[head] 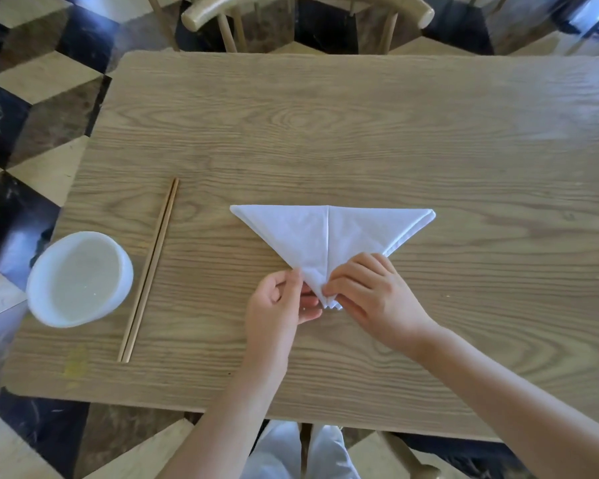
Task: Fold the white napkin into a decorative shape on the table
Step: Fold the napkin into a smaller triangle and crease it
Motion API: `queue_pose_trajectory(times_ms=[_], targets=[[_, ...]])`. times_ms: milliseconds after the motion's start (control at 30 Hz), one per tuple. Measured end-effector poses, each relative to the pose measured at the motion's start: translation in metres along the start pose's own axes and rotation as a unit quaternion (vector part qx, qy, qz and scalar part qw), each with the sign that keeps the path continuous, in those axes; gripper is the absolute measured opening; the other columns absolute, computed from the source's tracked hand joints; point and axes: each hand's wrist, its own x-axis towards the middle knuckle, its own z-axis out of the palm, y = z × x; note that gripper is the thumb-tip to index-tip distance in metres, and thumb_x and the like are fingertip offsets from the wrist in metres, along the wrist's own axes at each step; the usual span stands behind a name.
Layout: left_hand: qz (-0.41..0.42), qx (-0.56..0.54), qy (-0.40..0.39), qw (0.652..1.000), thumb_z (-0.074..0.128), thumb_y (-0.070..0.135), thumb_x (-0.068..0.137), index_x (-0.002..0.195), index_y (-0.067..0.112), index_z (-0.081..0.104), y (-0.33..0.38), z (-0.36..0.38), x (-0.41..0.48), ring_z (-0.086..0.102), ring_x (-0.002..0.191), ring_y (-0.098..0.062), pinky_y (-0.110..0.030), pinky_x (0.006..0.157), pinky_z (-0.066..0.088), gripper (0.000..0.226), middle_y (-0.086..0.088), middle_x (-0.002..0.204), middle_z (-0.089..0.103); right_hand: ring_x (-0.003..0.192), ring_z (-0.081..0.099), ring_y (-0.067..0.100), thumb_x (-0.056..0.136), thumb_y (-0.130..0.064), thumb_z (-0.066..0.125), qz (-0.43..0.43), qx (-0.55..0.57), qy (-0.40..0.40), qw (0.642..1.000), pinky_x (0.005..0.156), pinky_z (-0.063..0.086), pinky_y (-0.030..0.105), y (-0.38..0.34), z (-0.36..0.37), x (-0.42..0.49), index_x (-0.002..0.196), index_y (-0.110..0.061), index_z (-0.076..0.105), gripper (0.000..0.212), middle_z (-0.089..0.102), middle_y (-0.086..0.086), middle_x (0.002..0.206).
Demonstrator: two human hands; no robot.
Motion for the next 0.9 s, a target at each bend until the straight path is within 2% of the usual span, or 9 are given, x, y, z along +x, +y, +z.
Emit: queue_pose_trajectory(times_ms=[200,433,533,600,667,700,767,833,900], targets=[[0.020,0.050,0.009,0.999,0.067,0.008,0.082,0.093,0.005,0.061,-0.003,0.005,0.006,0.068,0.064,-0.017,-0.031,0.058,0.058,0.013,-0.017,0.081,0.070,0.077,0.051,0.019,0.084,-0.005,0.062,-0.001,-0.020,0.009,1.000,0.076,0.038,0.026,0.005,0.001,-0.013,0.084,-0.016,0.068,0.012,0.066,-0.003,0.085],[0.066,0.090,0.026,0.993,0.070,0.009,0.080,0.094,0.010,0.057,-0.008,0.009,0.009,0.067,0.060,-0.015,-0.030,0.053,0.057,0.018,-0.012,0.080,0.069,0.080,0.053,0.018,0.086,-0.009,0.061,0.025,-0.031,0.005,0.999,0.080,0.039,0.026,0.009,0.004,-0.022,0.087,-0.020,0.068,0.013,0.065,-0.004,0.088],[0.124,0.137,0.061,0.981,0.067,0.011,0.083,0.098,0.012,0.051,-0.007,0.010,0.004,0.064,0.060,-0.016,-0.021,0.049,0.052,0.022,-0.006,0.086,0.065,0.084,0.055,0.020,0.083,-0.003,0.060,0.046,-0.019,-0.011,0.999,0.083,0.039,0.028,0.007,0.004,-0.027,0.094,-0.019,0.066,0.020,0.065,-0.003,0.094],[0.275,0.258,0.113,0.919,0.059,0.009,0.088,0.103,0.014,0.049,-0.004,0.009,0.002,0.060,0.071,-0.015,-0.017,0.060,0.049,0.018,-0.003,0.097,0.058,0.091,0.056,0.021,0.080,0.001,0.056,0.077,-0.002,0.000,0.997,0.086,0.040,0.028,0.003,-0.002,-0.027,0.101,-0.016,0.066,0.029,0.066,-0.001,0.099],[0.412,0.375,0.123,0.821,0.047,0.009,0.091,0.113,0.007,0.054,-0.005,0.011,0.010,0.057,0.097,-0.020,-0.025,0.083,0.046,0.023,-0.009,0.113,0.056,0.102,0.054,0.022,0.083,-0.001,0.051,0.121,-0.003,0.038,0.992,0.090,0.041,0.030,0.001,-0.008,-0.018,0.109,-0.012,0.065,0.032,0.066,0.002,0.109],[0.438,0.430,0.108,0.782,0.042,0.013,0.092,0.120,0.004,0.053,-0.008,0.014,0.017,0.053,0.111,-0.025,-0.033,0.095,0.043,0.032,-0.013,0.123,0.055,0.109,0.053,0.022,0.086,-0.005,0.047,0.149,-0.008,0.053,0.987,0.095,0.039,0.032,0.002,-0.009,-0.011,0.115,-0.010,0.063,0.033,0.065,0.004,0.116],[0.425,0.535,0.056,0.728,0.030,0.029,0.096,0.134,0.005,0.044,-0.018,0.024,0.032,0.039,0.132,-0.030,-0.046,0.110,0.027,0.047,-0.015,0.142,0.044,0.128,0.043,0.021,0.093,-0.018,0.036,0.206,-0.014,0.029,0.978,0.109,0.028,0.033,0.009,-0.009,0.006,0.129,-0.009,0.052,0.040,0.053,0.005,0.135],[0.395,0.603,0.007,0.693,0.012,0.042,0.099,0.141,0.005,0.033,-0.030,0.032,0.039,0.028,0.139,-0.030,-0.049,0.112,0.012,0.059,-0.014,0.149,0.034,0.141,0.025,0.019,0.095,-0.031,0.025,0.214,-0.036,-0.051,0.975,0.116,0.010,0.033,0.020,-0.002,0.018,0.140,-0.011,0.038,0.051,0.035,0.004,0.149],[0.387,0.633,-0.001,0.671,0.009,0.044,0.098,0.143,0.007,0.027,-0.042,0.033,0.044,0.024,0.140,-0.029,-0.049,0.111,0.009,0.061,-0.012,0.151,0.030,0.143,0.015,0.016,0.096,-0.039,0.019,0.187,-0.088,-0.116,0.971,0.117,0.002,0.032,0.030,0.009,0.018,0.144,-0.014,0.031,0.055,0.026,0.002,0.154]])
